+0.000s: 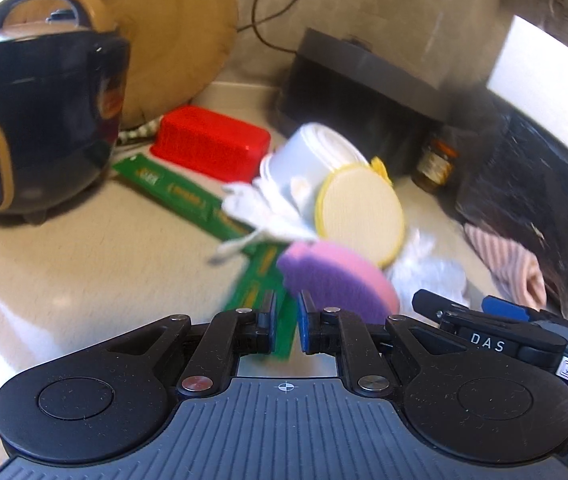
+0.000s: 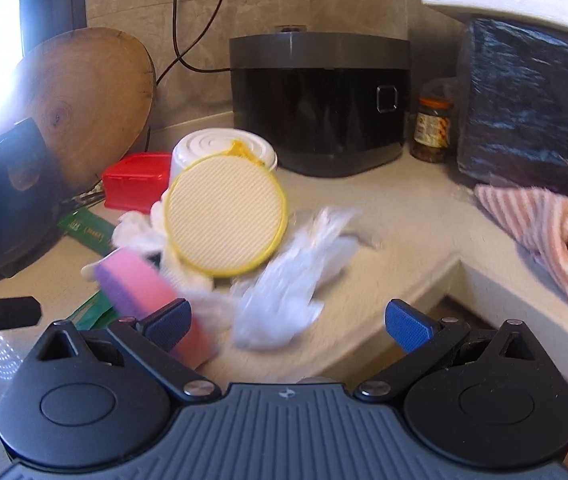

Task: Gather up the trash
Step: 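Reach the left gripper to the purple-and-pink sponge and close on it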

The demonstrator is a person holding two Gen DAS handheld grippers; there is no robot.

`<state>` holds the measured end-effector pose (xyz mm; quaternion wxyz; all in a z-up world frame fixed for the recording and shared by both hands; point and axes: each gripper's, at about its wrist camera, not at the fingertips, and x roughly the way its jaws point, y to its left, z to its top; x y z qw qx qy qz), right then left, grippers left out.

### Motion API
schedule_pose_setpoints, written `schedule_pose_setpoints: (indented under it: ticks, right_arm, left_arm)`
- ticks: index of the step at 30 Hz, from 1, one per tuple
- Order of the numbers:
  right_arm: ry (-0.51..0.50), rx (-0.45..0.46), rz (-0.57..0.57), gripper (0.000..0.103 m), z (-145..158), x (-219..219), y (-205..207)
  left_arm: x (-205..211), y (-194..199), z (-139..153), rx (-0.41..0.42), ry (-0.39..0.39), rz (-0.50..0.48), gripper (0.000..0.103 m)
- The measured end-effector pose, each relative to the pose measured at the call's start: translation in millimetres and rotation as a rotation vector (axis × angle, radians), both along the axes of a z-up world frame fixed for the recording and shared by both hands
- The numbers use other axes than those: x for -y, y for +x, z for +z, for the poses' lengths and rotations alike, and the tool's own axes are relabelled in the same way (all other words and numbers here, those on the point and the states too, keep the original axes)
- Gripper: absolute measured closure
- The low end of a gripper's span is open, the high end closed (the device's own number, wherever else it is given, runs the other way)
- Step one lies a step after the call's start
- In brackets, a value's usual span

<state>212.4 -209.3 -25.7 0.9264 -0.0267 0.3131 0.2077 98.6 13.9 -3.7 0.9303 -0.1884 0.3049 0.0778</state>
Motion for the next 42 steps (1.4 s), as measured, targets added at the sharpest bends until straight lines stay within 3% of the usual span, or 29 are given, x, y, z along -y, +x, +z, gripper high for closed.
schedule_pose_setpoints:
  ticks: [3, 7, 10, 14, 17, 21, 24, 27, 32, 36, 42]
  right_arm:
    - [0.01, -0.02, 0.031, 0.0, -2.2, 5.9, 37.3]
    - [0.077, -0.092, 0.06, 0.0, -8.5, 13.8, 75.0]
    - [0.138, -0.092, 0.068, 0.0, -9.0, 17.5, 79.5]
    - [0.208, -0.092, 0.046, 0.0, -14.0, 19.6, 73.8]
    - [0.115, -0.14, 0.014, 0.0, -13.9, 11.0, 62.7]
    - [-0.057, -0.121, 0.034, 0.0, -15.5, -5.5, 48.6]
    - [-0.123, -0.099, 0.063, 0.0, -16.9, -14.1, 40.0]
    - [-0.119, -0.121, 0.093, 0.0, -22.5, -20.7, 37.5]
    - [-0.097, -0.122, 0.188, 0.0, -34.1, -28.6, 28.8]
    - [-0.074, -0.106, 0.26, 0.0, -32.2, -10.2, 24.2]
    - [-0.012, -0.089, 0.21, 0.0, -28.7, 36.3, 60.4]
  left_arm:
    - [1.9, 18.2, 5.7, -0.02, -0.049, 0.036, 0.09]
    - [7.5, 28.6, 7.6, -0.063, -0.019, 0.069, 0.09]
    - [5.5, 28.8, 5.4, -0.082, -0.024, 0.074, 0.09]
    - [2.6, 22.9, 6.3, -0.007, -0.033, 0.033, 0.09]
    - [-3.3, 20.4, 1.5, 0.027, -0.091, 0.023, 0.09]
    - [-10.1, 24.7, -8.5, 0.069, -0.177, 0.035, 0.09]
    - [-11.3, 23.9, -11.3, 0.093, -0.222, 0.068, 0.09]
    - [-6.5, 17.1, -12.8, 0.101, -0.198, 0.072, 0.09]
    - [6.6, 5.9, -22.3, 0.102, -0.206, 0.199, 0.09]
    - [39.2, 4.3, -20.1, 0.096, -0.192, 0.272, 0.09]
    - [83.8, 20.4, -12.6, 0.071, -0.029, 0.361, 0.09]
